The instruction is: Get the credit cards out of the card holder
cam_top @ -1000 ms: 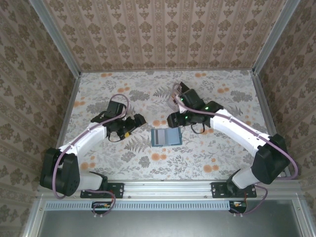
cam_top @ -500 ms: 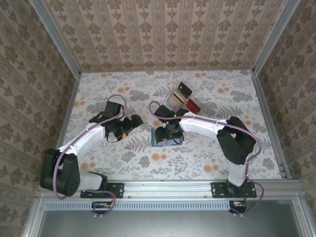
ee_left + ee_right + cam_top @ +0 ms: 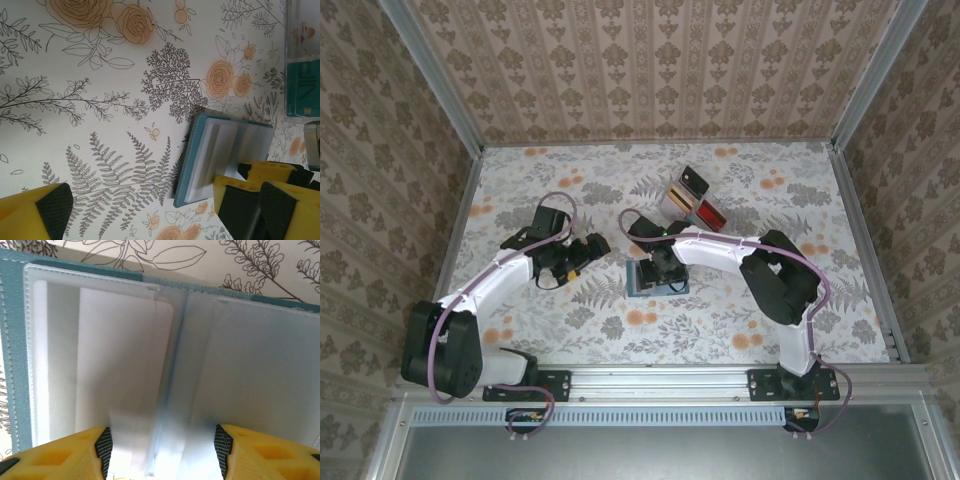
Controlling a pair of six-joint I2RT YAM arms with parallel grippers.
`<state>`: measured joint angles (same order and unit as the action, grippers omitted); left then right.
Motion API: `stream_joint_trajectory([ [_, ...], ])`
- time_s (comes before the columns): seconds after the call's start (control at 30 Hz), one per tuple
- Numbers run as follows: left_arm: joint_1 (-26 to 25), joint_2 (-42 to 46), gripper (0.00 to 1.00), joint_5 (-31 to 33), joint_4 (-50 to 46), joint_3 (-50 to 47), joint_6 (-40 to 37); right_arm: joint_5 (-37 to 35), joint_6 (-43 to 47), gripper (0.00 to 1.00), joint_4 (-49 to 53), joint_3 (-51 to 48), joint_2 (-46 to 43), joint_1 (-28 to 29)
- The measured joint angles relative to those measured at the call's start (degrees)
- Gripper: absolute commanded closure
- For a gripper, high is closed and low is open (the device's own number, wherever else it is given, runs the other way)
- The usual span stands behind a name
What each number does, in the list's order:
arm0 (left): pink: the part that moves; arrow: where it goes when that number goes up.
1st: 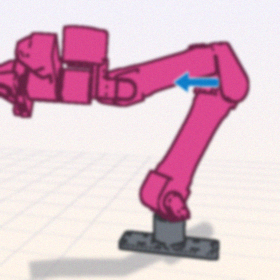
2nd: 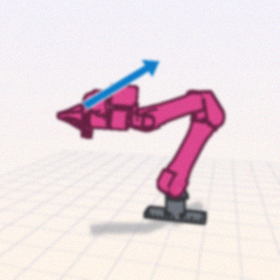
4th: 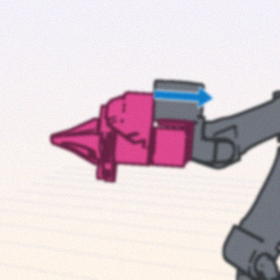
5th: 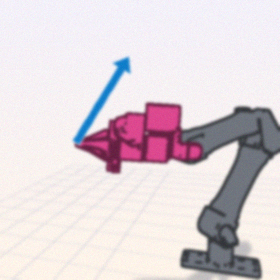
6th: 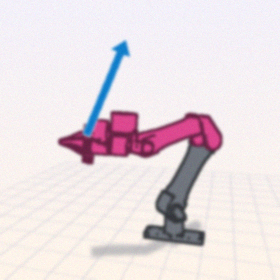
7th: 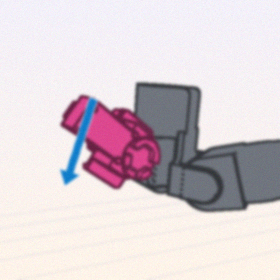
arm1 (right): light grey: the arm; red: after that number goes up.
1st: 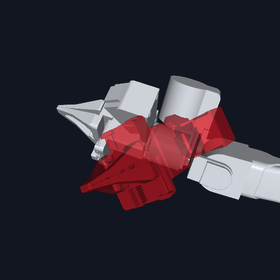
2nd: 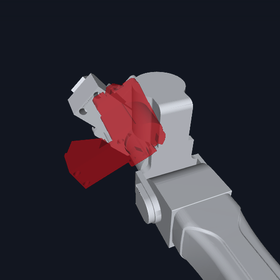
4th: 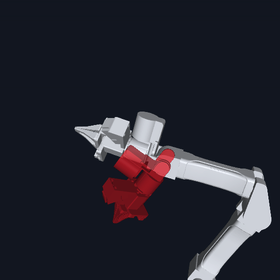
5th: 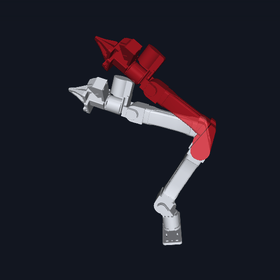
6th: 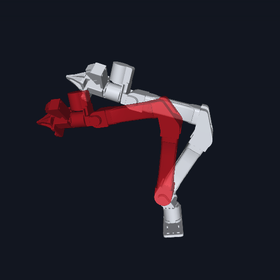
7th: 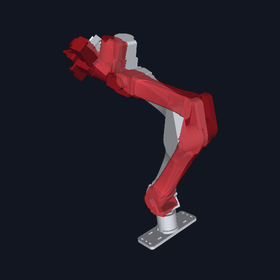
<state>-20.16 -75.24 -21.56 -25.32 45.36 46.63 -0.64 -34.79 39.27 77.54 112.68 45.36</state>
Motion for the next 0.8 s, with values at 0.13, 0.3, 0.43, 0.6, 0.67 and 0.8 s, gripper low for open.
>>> stream_joint_trajectory([
  [0.13,0.0,0.0,0.06,-0.7,0.4,-0.2,0.0,-0.9,-0.1,0.48,0.5,0.1,0.3,0.0],
  [0.3,-0.9,-0.3,0.22,-1.6,1.9,-1.2,0.1,-1.7,-0.3,0.52,0.6,-0.1,0.4,0.0],
  [0.43,-3.3,-2.4,0.37,-2.8,4.0,-1.2,1.0,-1.8,-0.6,0.55,-0.3,-0.9,0.1,-0.1],
  [0.6,-7.8,-6.2,0.45,-4.0,6.8,-1.0,1.7,-1.3,-0.7,0.58,-1.9,-2.6,-0.9,-0.6],
  [0.67,-9.7,-8.0,0.49,-4.4,7.6,-0.9,1.8,-0.8,-0.9,0.58,-2.3,-2.8,-1.1,-0.9],
  [0.8,-11.6,-11.1,0.56,-5.3,9.4,-0.4,2.6,-0.2,-1.0,0.59,-2.9,-3.3,-1.4,-1.2],
])
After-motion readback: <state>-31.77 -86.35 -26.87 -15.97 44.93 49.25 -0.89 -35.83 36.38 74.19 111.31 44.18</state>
